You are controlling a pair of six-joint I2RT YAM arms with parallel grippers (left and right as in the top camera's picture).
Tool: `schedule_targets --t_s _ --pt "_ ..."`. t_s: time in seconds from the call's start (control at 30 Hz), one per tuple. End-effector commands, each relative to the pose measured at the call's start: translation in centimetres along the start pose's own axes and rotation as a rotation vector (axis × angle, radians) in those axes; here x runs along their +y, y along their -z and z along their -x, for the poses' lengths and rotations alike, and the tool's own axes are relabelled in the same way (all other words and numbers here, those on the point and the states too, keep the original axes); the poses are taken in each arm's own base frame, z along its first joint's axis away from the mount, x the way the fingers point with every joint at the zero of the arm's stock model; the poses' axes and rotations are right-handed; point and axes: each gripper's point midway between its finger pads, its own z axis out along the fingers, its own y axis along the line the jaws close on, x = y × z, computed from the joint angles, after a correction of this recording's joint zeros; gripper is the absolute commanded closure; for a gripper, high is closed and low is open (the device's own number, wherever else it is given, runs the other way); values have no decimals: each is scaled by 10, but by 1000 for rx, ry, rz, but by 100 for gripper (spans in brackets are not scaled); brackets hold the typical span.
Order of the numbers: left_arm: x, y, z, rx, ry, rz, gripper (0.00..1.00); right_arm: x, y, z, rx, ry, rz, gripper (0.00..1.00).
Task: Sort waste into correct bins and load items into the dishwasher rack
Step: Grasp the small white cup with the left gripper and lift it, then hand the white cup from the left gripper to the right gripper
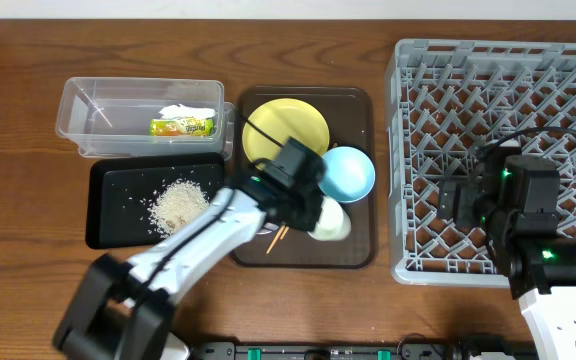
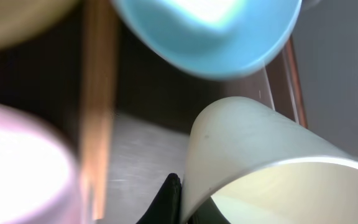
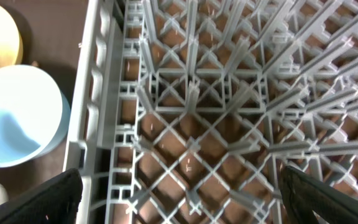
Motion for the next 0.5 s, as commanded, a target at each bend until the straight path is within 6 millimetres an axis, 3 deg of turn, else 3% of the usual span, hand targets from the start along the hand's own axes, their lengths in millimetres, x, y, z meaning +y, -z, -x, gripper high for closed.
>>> schedule_targets --t_s 0.0,0.1,0.17,0.3,0.37,0.47 --pt "11 40 32 -140 126 -57 94 1 4 16 -53 -2 -3 1" --pt "15 65 60 -230 225 -207 94 3 1 21 -67 -60 5 1" --pt "15 79 82 -289 281 -327 94 14 -4 19 -45 -81 68 1" --pt "4 100 117 -351 333 -574 94 72 -4 11 6 43 414 1" --pt "-11 109 127 -340 315 -714 94 107 9 7 -4 154 649 2" --pt "-25 112 133 -292 315 -847 94 141 31 2 -40 251 932 2"
